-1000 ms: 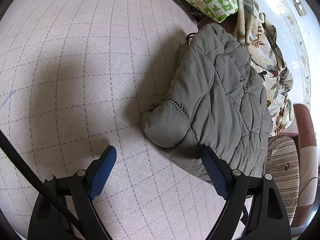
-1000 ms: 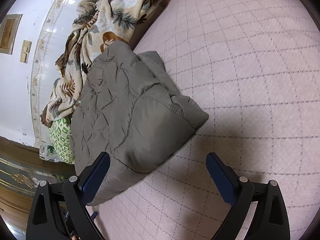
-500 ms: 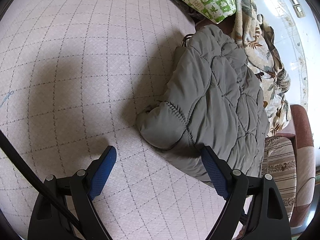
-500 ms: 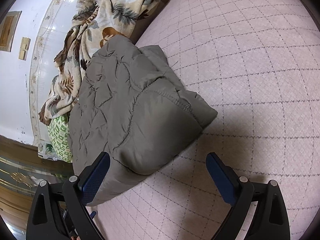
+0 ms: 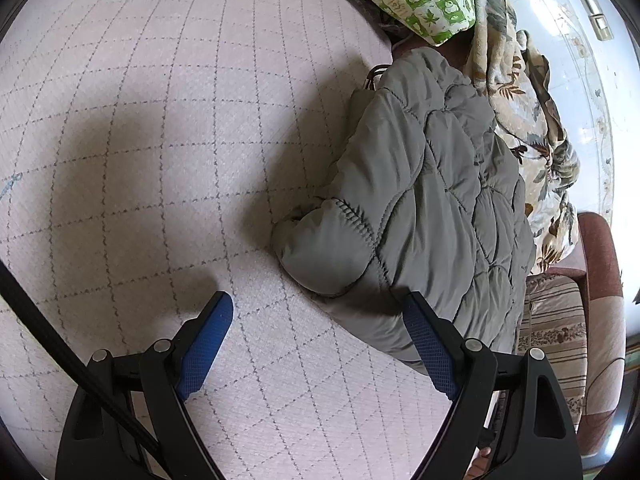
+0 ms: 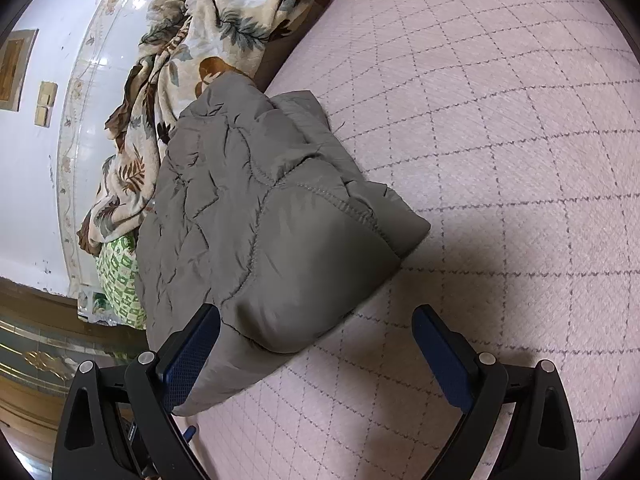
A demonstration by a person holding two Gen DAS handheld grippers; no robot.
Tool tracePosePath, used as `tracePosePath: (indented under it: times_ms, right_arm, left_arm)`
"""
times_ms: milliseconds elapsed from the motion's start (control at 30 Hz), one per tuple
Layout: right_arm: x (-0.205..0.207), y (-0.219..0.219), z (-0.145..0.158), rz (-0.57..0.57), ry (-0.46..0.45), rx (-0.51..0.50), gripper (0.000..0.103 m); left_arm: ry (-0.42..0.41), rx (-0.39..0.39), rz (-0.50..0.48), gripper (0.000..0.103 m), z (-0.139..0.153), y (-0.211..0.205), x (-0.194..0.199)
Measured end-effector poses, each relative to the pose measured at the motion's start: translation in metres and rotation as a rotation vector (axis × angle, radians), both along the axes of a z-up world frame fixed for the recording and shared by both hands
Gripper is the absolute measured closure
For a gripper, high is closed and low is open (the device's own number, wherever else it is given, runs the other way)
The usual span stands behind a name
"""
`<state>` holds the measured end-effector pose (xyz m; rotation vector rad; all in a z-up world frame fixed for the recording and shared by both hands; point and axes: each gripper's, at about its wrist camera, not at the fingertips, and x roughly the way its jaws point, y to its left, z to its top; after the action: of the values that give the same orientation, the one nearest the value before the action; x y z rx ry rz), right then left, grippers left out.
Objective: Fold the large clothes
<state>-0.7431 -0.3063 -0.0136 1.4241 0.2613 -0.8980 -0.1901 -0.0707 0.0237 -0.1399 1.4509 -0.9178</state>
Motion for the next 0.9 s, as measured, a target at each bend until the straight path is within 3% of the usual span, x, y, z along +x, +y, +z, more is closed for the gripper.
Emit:
tracePosePath:
  times_ms: [733,900]
  right_arm:
    - [-0.004,-0.008,-0.007,-0.053,0.013,0.005,0.005]
    - [-0.005,-0.014,-0.011,-0.083,-0.037,-0.009,0.004]
  left_arm:
    - [0.039,-0.050,-0.001,0.017,-0.008,0.002,0.007]
    - [0.084,-0.088,0.030,0.012,-0.019,0.000,0.010]
